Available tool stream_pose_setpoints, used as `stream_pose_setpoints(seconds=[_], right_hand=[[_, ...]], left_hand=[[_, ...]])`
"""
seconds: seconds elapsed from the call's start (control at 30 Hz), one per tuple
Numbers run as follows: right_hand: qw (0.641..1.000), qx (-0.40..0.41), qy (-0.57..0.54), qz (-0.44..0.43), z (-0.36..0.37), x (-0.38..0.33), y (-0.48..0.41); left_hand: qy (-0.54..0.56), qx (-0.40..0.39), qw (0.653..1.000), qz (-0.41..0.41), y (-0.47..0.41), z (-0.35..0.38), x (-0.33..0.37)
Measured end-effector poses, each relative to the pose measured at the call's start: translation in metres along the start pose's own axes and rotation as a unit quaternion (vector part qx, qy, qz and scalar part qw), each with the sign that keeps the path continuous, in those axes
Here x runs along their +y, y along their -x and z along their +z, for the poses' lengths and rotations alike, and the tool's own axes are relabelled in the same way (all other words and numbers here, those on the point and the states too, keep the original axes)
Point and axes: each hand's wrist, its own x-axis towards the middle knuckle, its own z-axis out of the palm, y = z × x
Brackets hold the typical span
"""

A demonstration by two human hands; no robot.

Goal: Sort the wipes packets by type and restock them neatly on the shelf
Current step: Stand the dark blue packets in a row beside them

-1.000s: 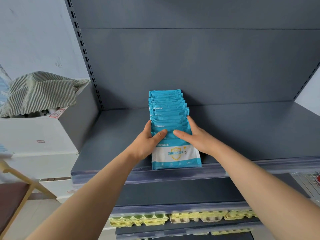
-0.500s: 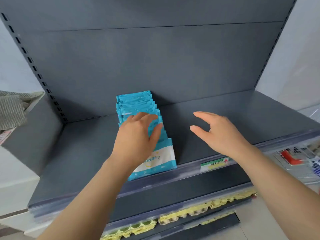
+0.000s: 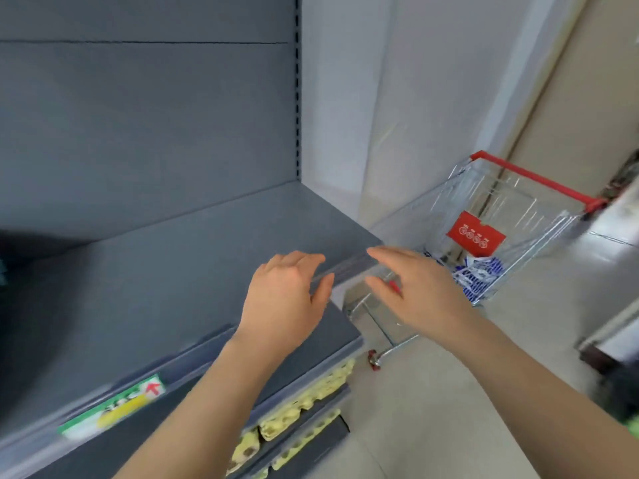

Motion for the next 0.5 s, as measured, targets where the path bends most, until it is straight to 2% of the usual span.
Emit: stream_pose_setpoints(seconds=[0.2, 0.5], right_hand=[[0.998, -0.012, 0.025, 0.055, -0.037, 0.151, -0.002], [0.986, -0.027, 0.038, 0.159, -0.046, 0.342, -0.055]], left_hand=[[0.037, -0.04, 0.998, 0.028, -0.077, 0.104, 0.102], [0.058, -0.073, 0.994, 0.058, -0.21, 0.259, 0.178]])
